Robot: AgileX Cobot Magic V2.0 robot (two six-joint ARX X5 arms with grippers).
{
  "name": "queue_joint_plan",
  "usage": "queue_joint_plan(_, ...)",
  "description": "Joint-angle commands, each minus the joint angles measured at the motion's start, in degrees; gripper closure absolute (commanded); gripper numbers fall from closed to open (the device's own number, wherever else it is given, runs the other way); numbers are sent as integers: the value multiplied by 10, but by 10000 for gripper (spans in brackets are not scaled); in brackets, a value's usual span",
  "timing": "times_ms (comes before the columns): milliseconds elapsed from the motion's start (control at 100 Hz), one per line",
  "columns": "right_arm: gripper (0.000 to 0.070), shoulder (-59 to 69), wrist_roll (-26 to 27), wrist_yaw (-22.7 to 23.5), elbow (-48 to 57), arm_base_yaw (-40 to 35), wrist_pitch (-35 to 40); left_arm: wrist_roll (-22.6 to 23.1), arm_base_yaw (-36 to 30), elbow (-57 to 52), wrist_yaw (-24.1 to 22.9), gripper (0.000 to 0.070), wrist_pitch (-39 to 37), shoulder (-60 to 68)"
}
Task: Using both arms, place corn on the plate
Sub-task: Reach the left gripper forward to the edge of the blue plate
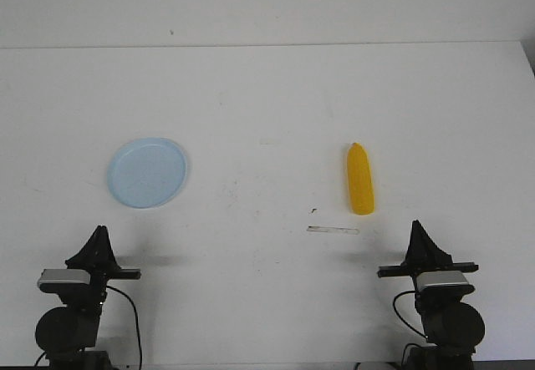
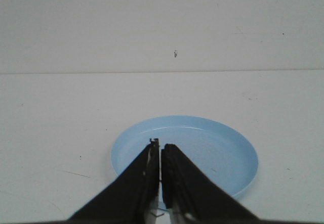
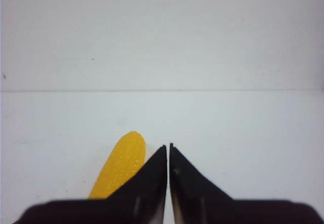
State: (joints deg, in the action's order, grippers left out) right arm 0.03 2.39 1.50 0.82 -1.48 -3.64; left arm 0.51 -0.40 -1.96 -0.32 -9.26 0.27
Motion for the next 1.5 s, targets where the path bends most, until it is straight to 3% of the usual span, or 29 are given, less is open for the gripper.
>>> queue_joint_plan(0, 692, 0, 6, 0, -1, -1, -6, 0, 0, 12, -2, 699, -9, -1)
queue_joint_plan(400, 692, 0, 6, 0, -1, -1, -6, -1, 0, 7, -4, 699, -73, -1)
queue_joint_plan(740, 692, 0, 6, 0, -1, -1, -6, -39, 0, -100, -4, 699, 43, 37)
queue_joint_plan(880, 692, 0, 6, 0, -1, -1, -6, -88, 0, -160, -3, 699, 111, 104)
queue_joint_plan(1490, 692, 0, 6, 0, -1, -1, -6, -88, 0, -346, 4, 699, 92, 456)
